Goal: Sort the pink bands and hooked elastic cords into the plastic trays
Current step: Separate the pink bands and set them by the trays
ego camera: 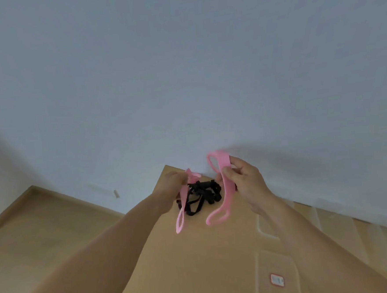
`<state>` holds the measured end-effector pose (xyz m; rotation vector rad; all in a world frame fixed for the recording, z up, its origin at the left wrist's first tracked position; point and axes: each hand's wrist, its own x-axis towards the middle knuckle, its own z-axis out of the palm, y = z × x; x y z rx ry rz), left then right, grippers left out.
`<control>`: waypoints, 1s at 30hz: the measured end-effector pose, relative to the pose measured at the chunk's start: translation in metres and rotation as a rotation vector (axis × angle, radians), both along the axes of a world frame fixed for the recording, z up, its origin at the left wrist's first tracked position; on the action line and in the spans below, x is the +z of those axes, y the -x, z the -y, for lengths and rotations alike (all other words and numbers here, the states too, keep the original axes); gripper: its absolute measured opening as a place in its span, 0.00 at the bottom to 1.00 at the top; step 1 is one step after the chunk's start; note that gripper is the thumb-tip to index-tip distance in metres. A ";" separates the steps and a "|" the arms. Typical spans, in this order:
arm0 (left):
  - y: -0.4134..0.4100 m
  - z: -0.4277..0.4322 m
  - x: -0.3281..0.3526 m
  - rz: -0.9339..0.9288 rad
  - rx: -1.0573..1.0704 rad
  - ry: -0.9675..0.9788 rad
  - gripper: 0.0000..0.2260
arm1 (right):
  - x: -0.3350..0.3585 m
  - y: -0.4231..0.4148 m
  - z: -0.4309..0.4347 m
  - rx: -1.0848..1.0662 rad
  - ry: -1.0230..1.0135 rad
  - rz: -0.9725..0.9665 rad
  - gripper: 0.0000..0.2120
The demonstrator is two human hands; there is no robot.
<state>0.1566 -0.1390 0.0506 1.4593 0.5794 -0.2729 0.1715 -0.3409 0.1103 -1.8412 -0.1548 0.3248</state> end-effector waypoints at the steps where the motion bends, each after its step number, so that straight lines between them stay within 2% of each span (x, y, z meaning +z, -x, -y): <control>1: 0.001 0.002 0.017 0.042 -0.037 0.082 0.05 | 0.005 -0.001 0.002 -0.013 0.016 0.009 0.11; 3: 0.001 0.005 0.048 0.108 -0.118 0.184 0.12 | 0.015 -0.004 0.003 -0.033 0.023 0.043 0.10; 7: -0.003 0.008 0.092 0.121 -0.204 0.236 0.05 | 0.036 -0.007 0.008 -0.062 0.018 0.009 0.06; 10: -0.002 0.008 0.112 0.067 -0.286 0.152 0.05 | 0.050 -0.001 0.017 0.031 0.032 0.012 0.22; 11: -0.001 0.009 0.116 0.054 -0.307 0.105 0.06 | 0.054 0.002 0.020 0.044 0.037 0.042 0.24; 14: 0.005 0.013 0.127 0.082 -0.337 -0.022 0.07 | 0.063 0.007 0.027 0.014 0.042 0.096 0.18; 16: 0.008 0.015 0.132 0.122 -0.374 -0.038 0.07 | 0.065 0.008 0.029 -0.050 0.049 0.119 0.12; 18: 0.010 0.015 0.137 0.170 -0.415 -0.071 0.14 | 0.069 0.009 0.029 -0.091 0.074 0.147 0.09; 23: 0.012 0.011 0.148 0.342 -0.386 -0.147 0.18 | 0.081 0.019 0.034 -0.086 0.162 0.229 0.08; 27: 0.015 0.011 0.155 0.433 -0.370 -0.135 0.22 | 0.088 0.025 0.039 -0.144 0.113 0.297 0.06; 30: 0.015 0.016 0.158 0.510 -0.433 -0.292 0.25 | 0.092 0.028 0.044 -0.171 0.050 0.322 0.01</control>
